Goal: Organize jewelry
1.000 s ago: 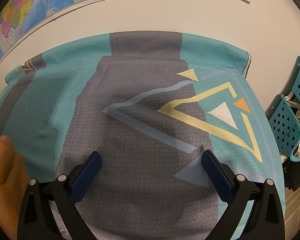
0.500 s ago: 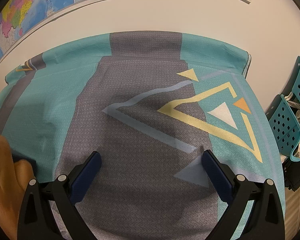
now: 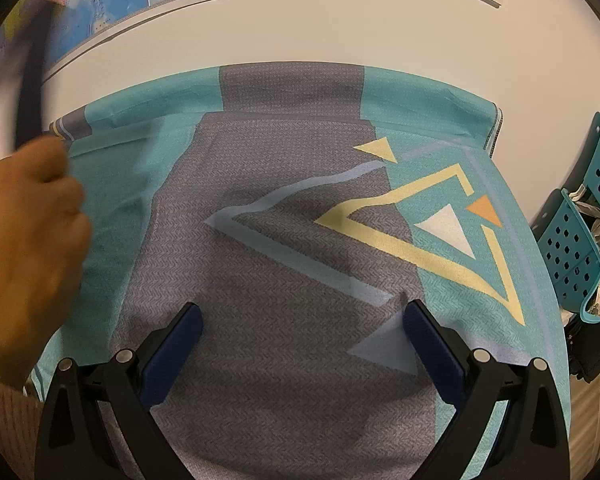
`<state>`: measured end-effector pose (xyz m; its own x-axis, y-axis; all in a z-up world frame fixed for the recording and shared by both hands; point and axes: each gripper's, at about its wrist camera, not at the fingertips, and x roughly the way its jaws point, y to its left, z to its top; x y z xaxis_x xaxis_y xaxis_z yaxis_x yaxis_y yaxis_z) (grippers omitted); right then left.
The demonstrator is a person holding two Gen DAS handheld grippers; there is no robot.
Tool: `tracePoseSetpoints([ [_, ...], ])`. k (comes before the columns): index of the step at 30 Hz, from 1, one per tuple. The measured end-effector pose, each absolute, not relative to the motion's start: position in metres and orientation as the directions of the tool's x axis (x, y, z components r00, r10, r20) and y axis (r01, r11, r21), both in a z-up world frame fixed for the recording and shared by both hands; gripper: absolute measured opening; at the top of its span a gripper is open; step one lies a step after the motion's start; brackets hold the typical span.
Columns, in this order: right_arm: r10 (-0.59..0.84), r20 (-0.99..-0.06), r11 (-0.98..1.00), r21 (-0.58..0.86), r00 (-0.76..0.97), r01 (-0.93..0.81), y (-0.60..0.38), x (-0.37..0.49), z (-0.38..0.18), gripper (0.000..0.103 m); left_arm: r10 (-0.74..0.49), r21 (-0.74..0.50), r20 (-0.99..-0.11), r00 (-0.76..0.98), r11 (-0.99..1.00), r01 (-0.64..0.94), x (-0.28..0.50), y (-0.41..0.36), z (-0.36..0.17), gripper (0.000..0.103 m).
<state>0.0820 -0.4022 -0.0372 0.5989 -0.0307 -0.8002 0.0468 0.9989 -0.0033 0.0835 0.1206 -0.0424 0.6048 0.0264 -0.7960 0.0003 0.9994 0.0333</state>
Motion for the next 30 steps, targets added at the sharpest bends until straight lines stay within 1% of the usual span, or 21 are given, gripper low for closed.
tracePoseSetpoints([
  [30,-0.031,-0.802,0.999,-0.003,0.597,0.047,-0.4020,0.0825,-0.0374,0.098,0.045,0.034,-0.796,0.604,0.999,-0.029,0.0840,0.1218,-0.0411,0.099],
])
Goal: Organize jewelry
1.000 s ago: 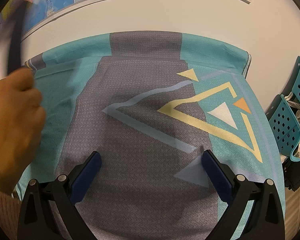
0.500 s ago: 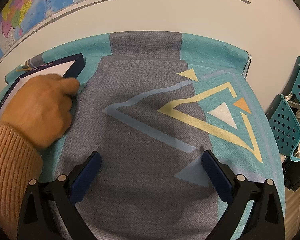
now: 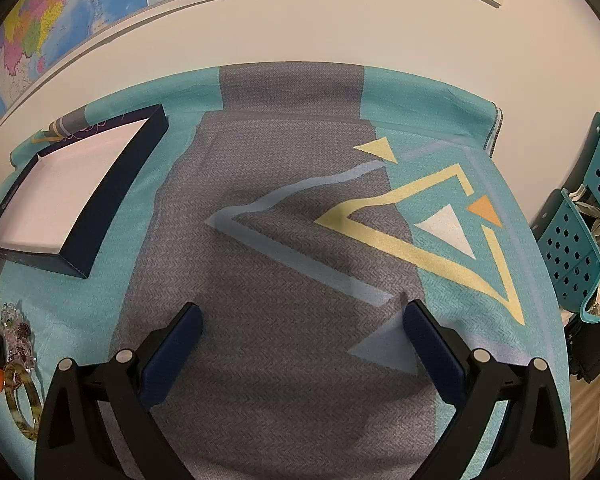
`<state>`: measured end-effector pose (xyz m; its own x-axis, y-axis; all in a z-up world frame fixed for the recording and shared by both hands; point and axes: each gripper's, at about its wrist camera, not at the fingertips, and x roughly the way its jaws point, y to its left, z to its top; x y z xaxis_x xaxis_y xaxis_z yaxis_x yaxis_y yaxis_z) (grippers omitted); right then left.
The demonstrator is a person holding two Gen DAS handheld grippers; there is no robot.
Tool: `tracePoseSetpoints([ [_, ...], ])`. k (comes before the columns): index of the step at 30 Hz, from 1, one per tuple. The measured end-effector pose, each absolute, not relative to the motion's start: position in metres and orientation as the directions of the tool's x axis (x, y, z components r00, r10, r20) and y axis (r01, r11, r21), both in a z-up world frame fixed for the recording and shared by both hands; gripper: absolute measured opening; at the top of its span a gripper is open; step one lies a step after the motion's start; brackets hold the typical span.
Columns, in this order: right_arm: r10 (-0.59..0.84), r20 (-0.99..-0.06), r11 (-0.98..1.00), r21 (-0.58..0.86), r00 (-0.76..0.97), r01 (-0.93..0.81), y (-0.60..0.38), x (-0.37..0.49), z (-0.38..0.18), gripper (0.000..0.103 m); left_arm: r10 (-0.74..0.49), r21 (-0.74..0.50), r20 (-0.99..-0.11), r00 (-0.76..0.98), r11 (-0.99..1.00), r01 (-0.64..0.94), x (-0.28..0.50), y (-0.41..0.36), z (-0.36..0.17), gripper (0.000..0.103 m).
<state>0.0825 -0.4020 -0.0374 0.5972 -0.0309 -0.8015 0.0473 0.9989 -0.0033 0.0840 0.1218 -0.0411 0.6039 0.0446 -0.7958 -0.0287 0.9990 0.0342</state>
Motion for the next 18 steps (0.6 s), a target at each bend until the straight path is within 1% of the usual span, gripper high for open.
tracePoseSetpoints([
  [5,-0.032,-0.802,0.999,-0.003,0.597,0.051,-0.402,0.083,-0.037,0.098,0.059,0.035,-0.796,0.602,0.998,-0.052,0.081,0.119,-0.039,0.099],
  [10,-0.040,-0.802,0.998,-0.004,0.596,0.061,-0.403,0.083,-0.038,0.098,0.115,0.065,-0.788,0.605,0.992,-0.104,0.067,0.109,-0.033,0.097],
  [12,-0.060,-0.803,0.996,-0.005,0.592,0.094,-0.401,0.083,-0.038,0.098,0.115,0.063,-0.766,0.633,0.993,-0.104,0.056,0.099,-0.025,0.097],
  [14,-0.096,-0.819,0.984,0.006,0.566,0.177,-0.394,0.078,-0.035,0.097,0.103,0.057,-0.749,0.654,0.994,-0.090,0.047,0.087,-0.016,0.097],
  [16,-0.055,-0.793,0.984,0.059,0.607,0.166,-0.375,0.066,-0.027,0.097,0.093,0.056,-0.732,0.675,0.996,-0.076,0.038,0.075,-0.008,0.097],
  [18,0.026,-0.740,0.990,0.111,0.672,0.085,-0.337,0.048,-0.013,0.097,0.069,0.056,-0.711,0.700,0.998,-0.041,0.028,0.058,0.001,0.097],
])
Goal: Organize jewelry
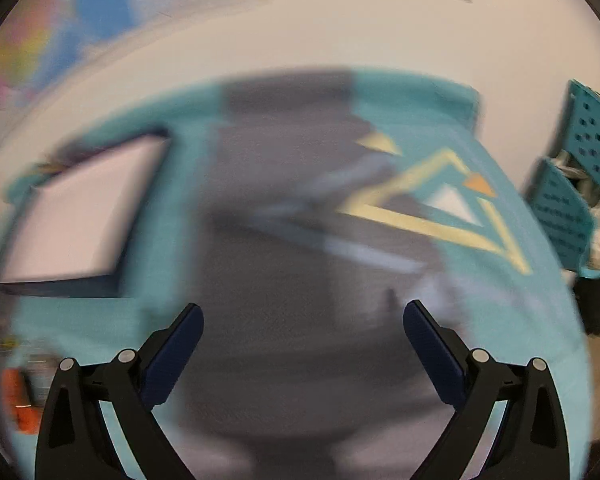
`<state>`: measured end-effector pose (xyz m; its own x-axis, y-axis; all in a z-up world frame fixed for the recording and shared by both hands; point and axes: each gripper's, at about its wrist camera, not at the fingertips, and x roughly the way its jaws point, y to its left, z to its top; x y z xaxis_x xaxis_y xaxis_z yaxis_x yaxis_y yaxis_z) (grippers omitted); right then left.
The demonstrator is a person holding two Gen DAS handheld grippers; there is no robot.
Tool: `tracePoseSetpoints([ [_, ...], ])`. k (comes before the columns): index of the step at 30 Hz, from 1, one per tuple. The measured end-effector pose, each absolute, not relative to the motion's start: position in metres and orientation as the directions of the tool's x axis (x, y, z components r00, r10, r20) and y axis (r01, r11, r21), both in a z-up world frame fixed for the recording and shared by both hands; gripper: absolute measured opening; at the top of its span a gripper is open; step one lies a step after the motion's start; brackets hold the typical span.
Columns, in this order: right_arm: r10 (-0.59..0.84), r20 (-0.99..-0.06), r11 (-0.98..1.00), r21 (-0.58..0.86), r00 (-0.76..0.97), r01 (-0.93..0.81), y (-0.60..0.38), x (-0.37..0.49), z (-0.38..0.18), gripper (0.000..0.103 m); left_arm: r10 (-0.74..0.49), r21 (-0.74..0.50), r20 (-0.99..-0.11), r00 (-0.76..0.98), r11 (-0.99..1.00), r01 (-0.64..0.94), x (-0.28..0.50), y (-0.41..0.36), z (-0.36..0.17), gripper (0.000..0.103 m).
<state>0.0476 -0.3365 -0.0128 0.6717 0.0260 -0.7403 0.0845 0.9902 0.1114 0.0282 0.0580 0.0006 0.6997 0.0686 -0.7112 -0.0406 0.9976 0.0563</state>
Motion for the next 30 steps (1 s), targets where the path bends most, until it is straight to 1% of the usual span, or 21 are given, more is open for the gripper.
tracePoseSetpoints([
  [3,0.140,-0.710,0.988,0.146,0.690,-0.050,-0.285,0.029,-0.003,0.097,0.049,0.072,-0.694,0.718,0.997,0.001,0.022,0.035,0.007,0.097],
  [5,0.196,-0.681,0.981,0.134,0.706,-0.143,-0.247,0.015,0.003,0.097,0.030,0.078,-0.689,0.725,0.996,0.033,0.018,0.021,0.009,0.097],
  [9,0.238,-0.638,0.966,0.080,0.732,-0.244,-0.202,0.001,0.010,0.097,0.003,0.077,-0.693,0.721,0.995,0.069,0.016,0.004,0.006,0.097],
  [11,0.228,-0.624,0.968,0.063,0.747,-0.244,-0.193,-0.003,0.010,0.097,0.002,0.084,-0.688,0.725,0.993,0.077,0.013,-0.002,0.005,0.097],
  [15,0.251,-0.618,0.963,0.083,0.745,-0.255,-0.186,-0.003,0.009,0.097,0.001,0.096,-0.675,0.738,0.992,0.086,0.009,-0.007,0.006,0.097],
  [18,0.242,-0.619,0.964,0.064,0.747,-0.259,-0.181,-0.004,0.008,0.097,-0.002,0.093,-0.681,0.732,0.992,0.089,0.008,-0.009,0.004,0.097],
  [30,0.271,-0.607,0.958,0.093,0.748,-0.271,-0.177,-0.011,0.009,0.097,0.001,0.082,-0.697,0.717,0.994,0.078,0.006,-0.006,-0.002,0.097],
])
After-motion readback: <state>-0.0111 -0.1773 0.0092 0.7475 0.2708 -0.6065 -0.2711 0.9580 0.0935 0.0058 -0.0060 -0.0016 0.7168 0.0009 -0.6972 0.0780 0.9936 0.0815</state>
